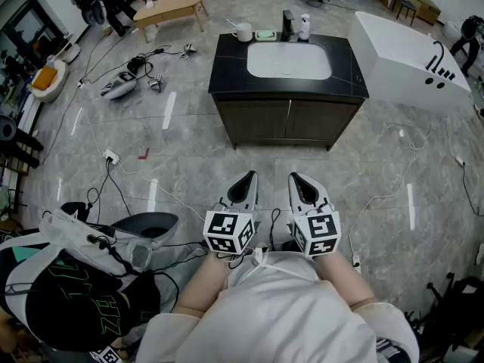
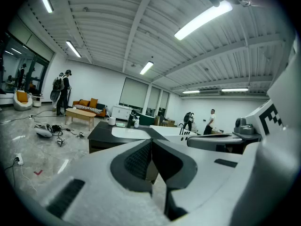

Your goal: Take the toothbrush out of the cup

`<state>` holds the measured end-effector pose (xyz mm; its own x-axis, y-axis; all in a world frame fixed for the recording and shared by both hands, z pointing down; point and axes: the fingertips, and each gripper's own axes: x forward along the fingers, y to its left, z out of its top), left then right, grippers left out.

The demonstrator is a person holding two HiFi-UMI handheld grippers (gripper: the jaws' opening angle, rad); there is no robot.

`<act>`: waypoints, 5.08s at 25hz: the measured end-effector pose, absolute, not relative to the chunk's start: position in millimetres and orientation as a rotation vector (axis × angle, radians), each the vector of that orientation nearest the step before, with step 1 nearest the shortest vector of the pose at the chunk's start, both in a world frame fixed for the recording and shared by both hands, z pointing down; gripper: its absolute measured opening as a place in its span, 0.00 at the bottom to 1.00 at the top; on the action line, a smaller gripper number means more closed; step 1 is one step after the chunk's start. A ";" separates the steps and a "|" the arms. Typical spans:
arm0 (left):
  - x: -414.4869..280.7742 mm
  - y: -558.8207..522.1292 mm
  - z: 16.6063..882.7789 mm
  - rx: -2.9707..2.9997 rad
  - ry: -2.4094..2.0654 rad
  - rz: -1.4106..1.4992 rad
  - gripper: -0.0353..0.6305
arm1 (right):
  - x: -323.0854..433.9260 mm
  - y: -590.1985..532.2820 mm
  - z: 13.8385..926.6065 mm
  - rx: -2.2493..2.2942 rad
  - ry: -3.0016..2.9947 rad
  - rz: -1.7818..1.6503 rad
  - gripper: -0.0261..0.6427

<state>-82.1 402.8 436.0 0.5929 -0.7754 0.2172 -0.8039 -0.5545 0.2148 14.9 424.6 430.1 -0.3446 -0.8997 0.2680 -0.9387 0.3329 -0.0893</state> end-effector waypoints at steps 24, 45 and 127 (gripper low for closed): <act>-103.6 389.8 464.7 2.483 -1.239 0.133 0.08 | -4.6 410.2 469.1 1.702 -2.370 0.487 0.08; -21.6 156.9 475.5 2.342 -1.394 0.106 0.08 | 91.2 169.1 478.7 1.537 -2.450 0.549 0.08; -83.4 -452.1 594.4 2.095 -1.368 0.200 0.15 | 54.6 -342.7 582.0 1.423 -2.209 0.791 0.08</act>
<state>-83.4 -452.1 594.4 0.4519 -0.7751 0.4416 -0.8690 -0.2707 0.4141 54.6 -342.7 582.0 -0.4054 -0.6905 0.5991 -0.9138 0.3237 -0.2454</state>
